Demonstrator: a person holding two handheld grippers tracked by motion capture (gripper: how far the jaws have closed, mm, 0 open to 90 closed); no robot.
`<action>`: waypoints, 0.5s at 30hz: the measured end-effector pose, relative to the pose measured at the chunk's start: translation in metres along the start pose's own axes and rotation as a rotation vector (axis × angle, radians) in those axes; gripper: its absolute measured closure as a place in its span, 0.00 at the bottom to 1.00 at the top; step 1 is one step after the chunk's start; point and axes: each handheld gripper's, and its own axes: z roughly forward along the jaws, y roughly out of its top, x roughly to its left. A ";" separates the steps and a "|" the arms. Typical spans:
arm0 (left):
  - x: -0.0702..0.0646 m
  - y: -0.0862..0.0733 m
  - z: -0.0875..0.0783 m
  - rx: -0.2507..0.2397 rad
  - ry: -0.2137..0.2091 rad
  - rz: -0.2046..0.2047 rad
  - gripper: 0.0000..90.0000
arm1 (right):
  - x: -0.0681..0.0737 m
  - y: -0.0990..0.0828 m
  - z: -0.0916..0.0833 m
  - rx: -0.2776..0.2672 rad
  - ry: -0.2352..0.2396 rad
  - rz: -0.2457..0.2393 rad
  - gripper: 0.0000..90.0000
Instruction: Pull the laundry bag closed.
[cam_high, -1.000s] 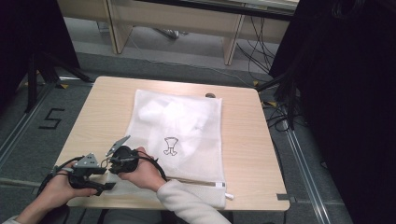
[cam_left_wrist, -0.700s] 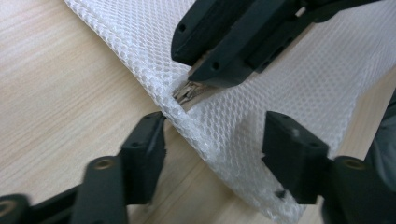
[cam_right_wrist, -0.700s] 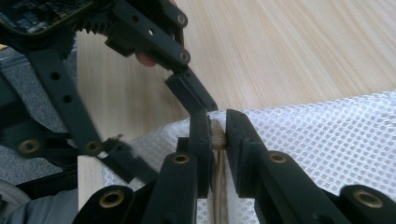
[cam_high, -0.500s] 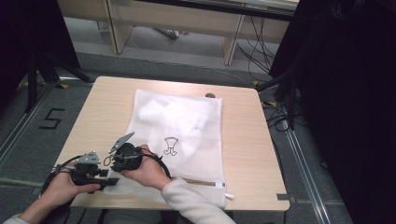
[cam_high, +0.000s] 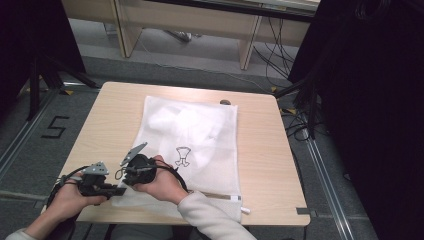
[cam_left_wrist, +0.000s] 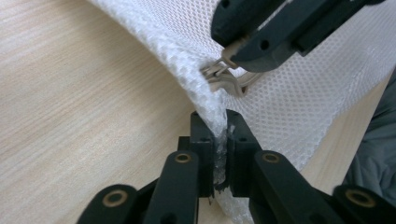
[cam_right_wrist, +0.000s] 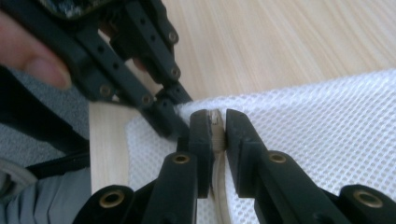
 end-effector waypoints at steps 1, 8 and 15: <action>-0.001 0.000 0.000 -0.003 -0.006 -0.010 0.94 | 0.000 -0.001 -0.001 0.007 0.002 0.002 0.91; -0.003 0.002 -0.001 -0.012 -0.013 -0.030 0.95 | 0.000 -0.010 -0.006 0.038 -0.005 -0.016 0.91; -0.004 0.002 -0.002 -0.012 -0.015 -0.033 0.95 | 0.001 -0.014 -0.008 0.057 0.000 -0.009 0.91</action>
